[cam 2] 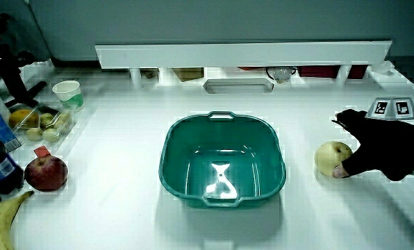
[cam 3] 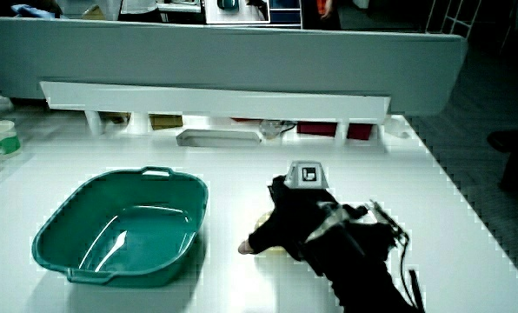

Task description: Pick pear from desk

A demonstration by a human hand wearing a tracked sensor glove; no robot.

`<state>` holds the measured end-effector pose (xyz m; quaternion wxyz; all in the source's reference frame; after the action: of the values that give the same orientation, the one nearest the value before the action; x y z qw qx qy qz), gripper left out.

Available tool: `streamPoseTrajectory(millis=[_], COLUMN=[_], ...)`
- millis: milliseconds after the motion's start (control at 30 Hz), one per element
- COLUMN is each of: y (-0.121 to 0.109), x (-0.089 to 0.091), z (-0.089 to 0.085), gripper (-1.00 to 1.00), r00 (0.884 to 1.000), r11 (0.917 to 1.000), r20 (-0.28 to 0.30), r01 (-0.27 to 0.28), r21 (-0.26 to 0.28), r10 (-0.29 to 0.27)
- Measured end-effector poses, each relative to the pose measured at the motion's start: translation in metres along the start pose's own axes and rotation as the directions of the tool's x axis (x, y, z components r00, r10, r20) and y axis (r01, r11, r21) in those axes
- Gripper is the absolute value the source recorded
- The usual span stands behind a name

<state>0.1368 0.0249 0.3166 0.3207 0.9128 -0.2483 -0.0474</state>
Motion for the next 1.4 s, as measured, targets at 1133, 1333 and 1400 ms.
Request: streamPoseTrajectory(millis=[1133, 1333, 1400], y=[0.116, 0.127, 0.130], x=[0.111, 0.122, 0.125], z=[-0.023, -0.036, -0.040], gripper=[0.00, 0.00, 0.00], r00=[0.936, 0.921, 0.918], r11=[0.9463, 0.9299, 0.9260], r20=[-0.240, -0.254, -0.253], r01=[0.194, 0.215, 0.223], r21=[-0.258, -0.299, -0.305], r10=[-0.258, -0.294, -0.304])
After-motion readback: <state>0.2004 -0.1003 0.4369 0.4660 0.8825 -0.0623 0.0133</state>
